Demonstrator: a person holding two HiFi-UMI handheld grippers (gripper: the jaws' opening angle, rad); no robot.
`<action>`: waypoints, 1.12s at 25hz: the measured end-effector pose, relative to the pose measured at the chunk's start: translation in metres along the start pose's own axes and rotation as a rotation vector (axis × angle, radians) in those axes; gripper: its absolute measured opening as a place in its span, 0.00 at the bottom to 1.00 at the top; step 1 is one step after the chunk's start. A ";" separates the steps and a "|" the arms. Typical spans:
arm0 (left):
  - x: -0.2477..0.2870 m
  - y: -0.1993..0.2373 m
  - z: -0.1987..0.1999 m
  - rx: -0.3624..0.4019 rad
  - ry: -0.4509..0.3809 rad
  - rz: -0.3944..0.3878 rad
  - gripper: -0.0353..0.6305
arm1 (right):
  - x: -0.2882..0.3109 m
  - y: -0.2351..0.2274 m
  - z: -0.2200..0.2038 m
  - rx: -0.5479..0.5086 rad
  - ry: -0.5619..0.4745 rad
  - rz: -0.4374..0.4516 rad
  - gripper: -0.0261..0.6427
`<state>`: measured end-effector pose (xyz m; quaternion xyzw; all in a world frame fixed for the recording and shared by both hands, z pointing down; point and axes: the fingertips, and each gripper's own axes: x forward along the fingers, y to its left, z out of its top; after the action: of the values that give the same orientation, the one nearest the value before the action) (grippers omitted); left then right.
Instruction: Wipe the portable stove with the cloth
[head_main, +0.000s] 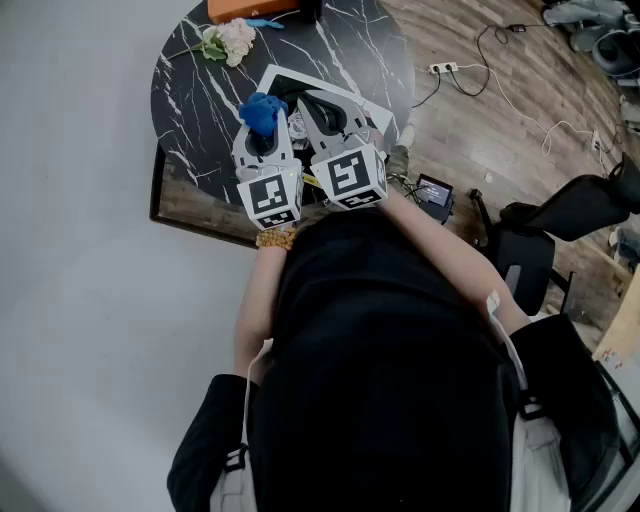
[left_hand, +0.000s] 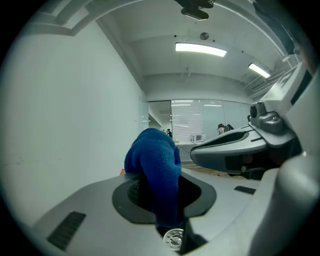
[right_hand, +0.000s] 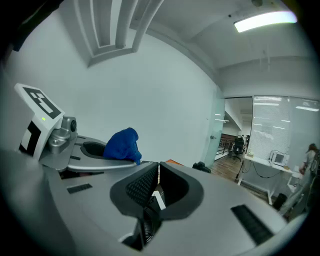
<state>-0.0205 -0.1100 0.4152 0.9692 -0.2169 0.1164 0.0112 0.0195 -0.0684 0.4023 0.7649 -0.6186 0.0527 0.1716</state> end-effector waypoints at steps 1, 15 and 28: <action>0.001 -0.002 -0.001 -0.003 0.002 -0.005 0.17 | 0.000 -0.002 -0.002 0.001 0.004 -0.004 0.06; 0.056 0.001 -0.071 0.215 0.255 -0.226 0.17 | -0.002 0.017 -0.056 0.051 0.166 0.285 0.06; 0.158 0.039 -0.178 0.075 0.794 -0.442 0.17 | -0.019 -0.032 -0.098 0.049 0.299 0.265 0.06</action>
<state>0.0623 -0.1978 0.6239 0.8721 0.0204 0.4818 0.0828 0.0592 -0.0130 0.4820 0.6642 -0.6801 0.2031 0.2344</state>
